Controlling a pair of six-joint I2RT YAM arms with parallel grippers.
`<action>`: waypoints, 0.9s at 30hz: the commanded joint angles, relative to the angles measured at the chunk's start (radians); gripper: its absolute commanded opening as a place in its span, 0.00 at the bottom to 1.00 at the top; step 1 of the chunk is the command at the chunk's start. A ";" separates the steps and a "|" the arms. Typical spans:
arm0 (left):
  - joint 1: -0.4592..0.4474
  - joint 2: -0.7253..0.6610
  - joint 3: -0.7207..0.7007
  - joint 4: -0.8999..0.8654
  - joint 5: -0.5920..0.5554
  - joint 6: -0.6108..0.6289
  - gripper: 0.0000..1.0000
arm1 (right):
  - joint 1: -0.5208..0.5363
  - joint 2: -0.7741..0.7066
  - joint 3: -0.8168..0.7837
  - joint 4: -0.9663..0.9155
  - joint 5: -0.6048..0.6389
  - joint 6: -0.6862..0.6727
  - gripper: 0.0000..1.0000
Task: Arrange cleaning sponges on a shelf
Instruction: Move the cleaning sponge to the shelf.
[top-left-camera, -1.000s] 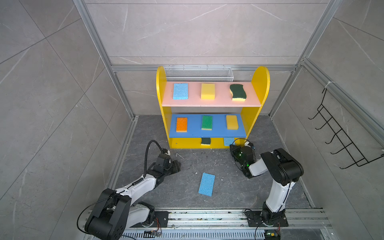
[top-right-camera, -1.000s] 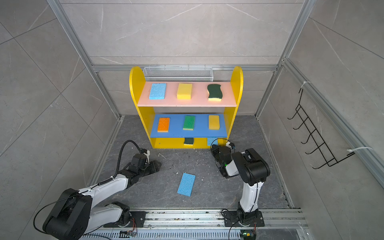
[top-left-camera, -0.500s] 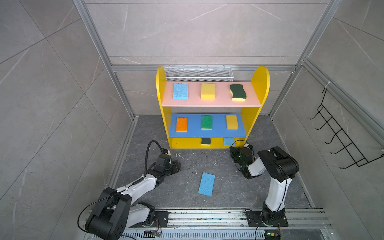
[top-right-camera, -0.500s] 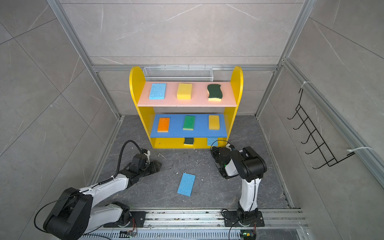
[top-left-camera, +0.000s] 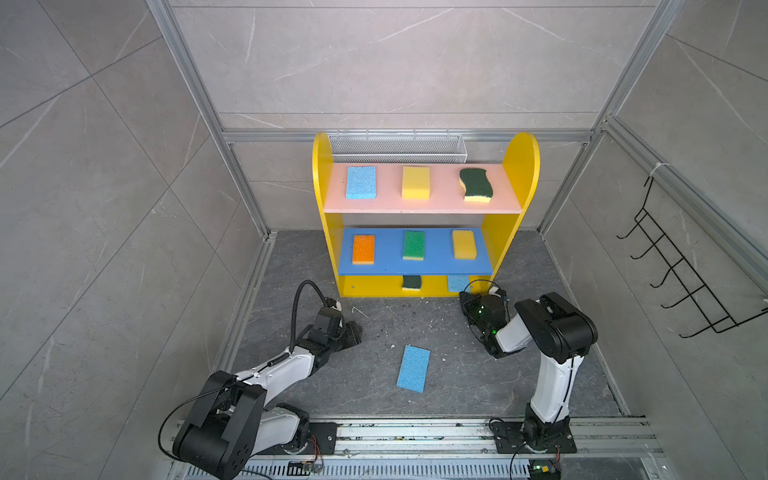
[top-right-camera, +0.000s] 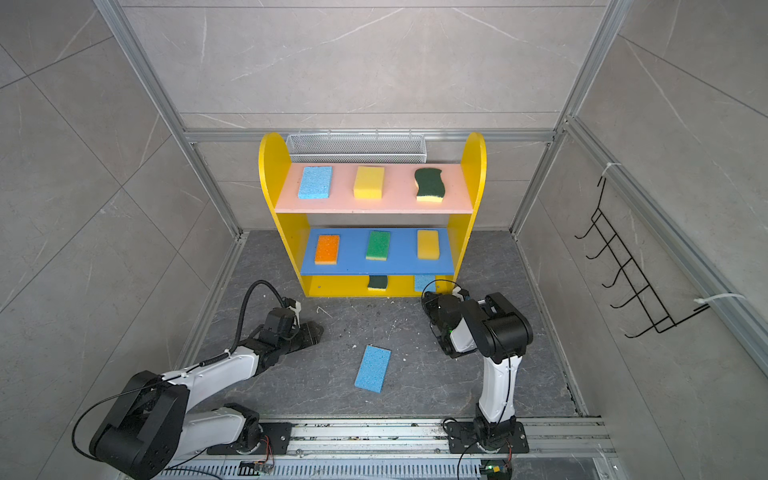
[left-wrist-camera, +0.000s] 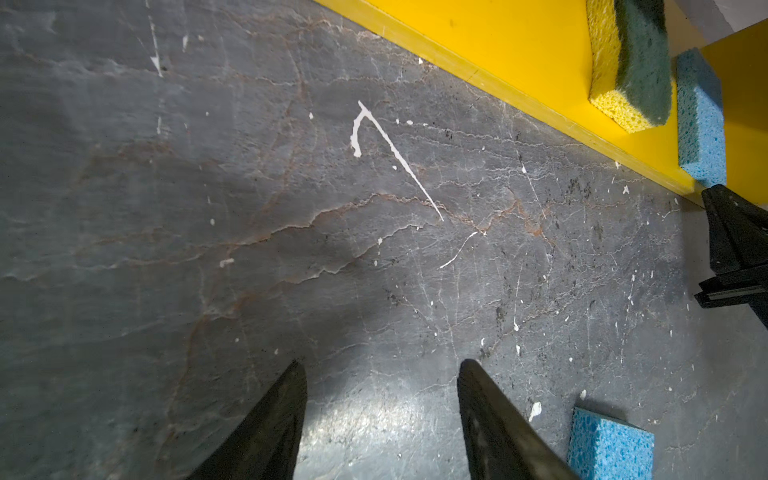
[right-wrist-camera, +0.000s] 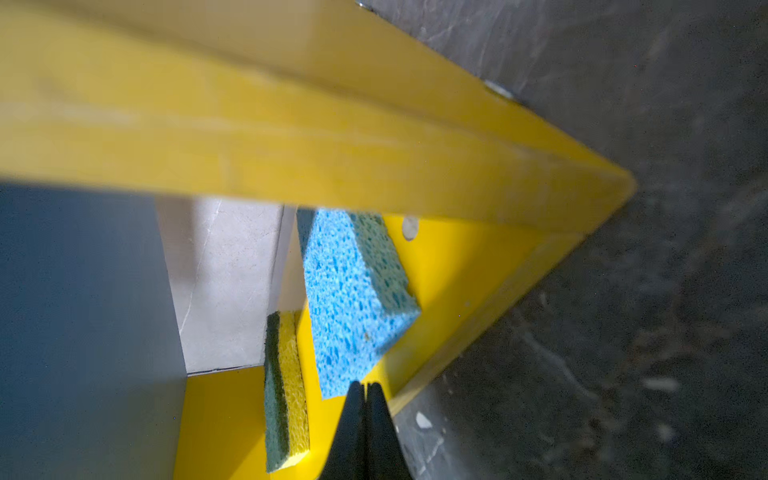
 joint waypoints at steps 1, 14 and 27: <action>-0.007 0.001 0.031 0.030 -0.012 -0.008 0.61 | -0.003 0.028 0.002 0.030 0.003 0.009 0.00; -0.008 0.017 0.030 0.039 -0.012 -0.009 0.62 | -0.005 0.006 0.048 -0.024 -0.007 -0.008 0.00; -0.008 0.032 0.033 0.045 -0.012 -0.011 0.62 | -0.005 0.046 0.053 -0.019 -0.011 0.020 0.00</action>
